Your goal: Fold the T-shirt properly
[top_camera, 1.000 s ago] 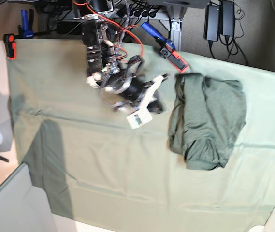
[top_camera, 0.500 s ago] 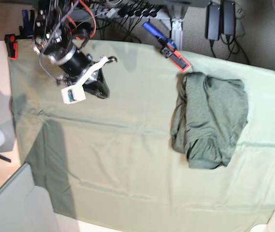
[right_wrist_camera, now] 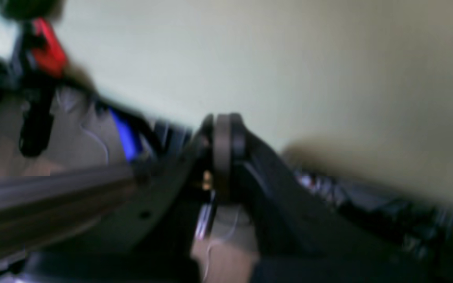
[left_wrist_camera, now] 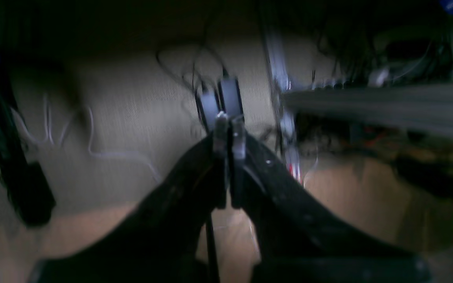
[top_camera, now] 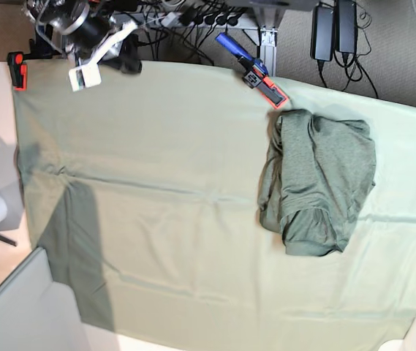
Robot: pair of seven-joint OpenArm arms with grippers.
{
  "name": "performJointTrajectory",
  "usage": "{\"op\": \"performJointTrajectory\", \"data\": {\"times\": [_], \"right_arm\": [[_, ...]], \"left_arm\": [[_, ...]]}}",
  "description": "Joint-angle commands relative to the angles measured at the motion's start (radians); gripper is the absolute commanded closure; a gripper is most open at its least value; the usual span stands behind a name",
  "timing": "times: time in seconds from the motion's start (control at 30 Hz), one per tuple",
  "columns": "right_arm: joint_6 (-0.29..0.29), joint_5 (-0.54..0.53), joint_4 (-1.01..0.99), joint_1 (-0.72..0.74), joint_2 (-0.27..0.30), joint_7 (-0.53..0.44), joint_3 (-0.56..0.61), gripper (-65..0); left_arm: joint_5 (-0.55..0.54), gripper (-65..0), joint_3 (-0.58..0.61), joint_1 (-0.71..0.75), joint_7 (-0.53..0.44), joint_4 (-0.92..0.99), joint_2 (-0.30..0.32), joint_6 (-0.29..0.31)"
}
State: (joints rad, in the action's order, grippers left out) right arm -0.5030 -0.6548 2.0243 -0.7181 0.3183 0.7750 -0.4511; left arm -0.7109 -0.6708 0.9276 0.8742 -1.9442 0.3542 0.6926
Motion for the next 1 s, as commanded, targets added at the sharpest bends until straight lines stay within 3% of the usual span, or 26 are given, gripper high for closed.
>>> {"op": "performJointTrajectory", "data": {"times": [0.0,0.17,0.37,0.47,0.7,0.97], "right_arm": [[-0.005,-0.002,0.016,-0.029,-0.010,-0.015,-0.008,0.0],[-0.005,0.005,0.014,-0.137,-0.087,-0.009,-0.008,0.0],[-0.003,0.119,0.005,-0.249,-0.088,0.019,-0.007,0.0],[-0.001,0.127,-0.014,-0.284,-0.089,0.044,-0.006,0.0],[0.002,0.125,-0.143,-0.293,-0.089,0.152,-0.006,0.0],[0.009,0.120,-0.370,-0.291,-0.088,0.169,-0.005,0.0]], "left_arm": [[-0.010,0.0,-0.008,0.012,0.016,-0.012,0.014,-0.008],[-0.010,0.0,0.000,0.012,0.084,0.029,0.014,-0.034],[-0.001,0.0,0.121,0.013,0.145,0.121,0.031,-0.034],[0.062,0.0,0.218,0.012,0.141,0.189,0.045,-0.036],[0.280,0.0,0.444,0.011,0.063,0.320,0.048,-0.140],[0.505,0.0,0.615,-0.034,0.001,0.454,0.058,-0.227]]}}
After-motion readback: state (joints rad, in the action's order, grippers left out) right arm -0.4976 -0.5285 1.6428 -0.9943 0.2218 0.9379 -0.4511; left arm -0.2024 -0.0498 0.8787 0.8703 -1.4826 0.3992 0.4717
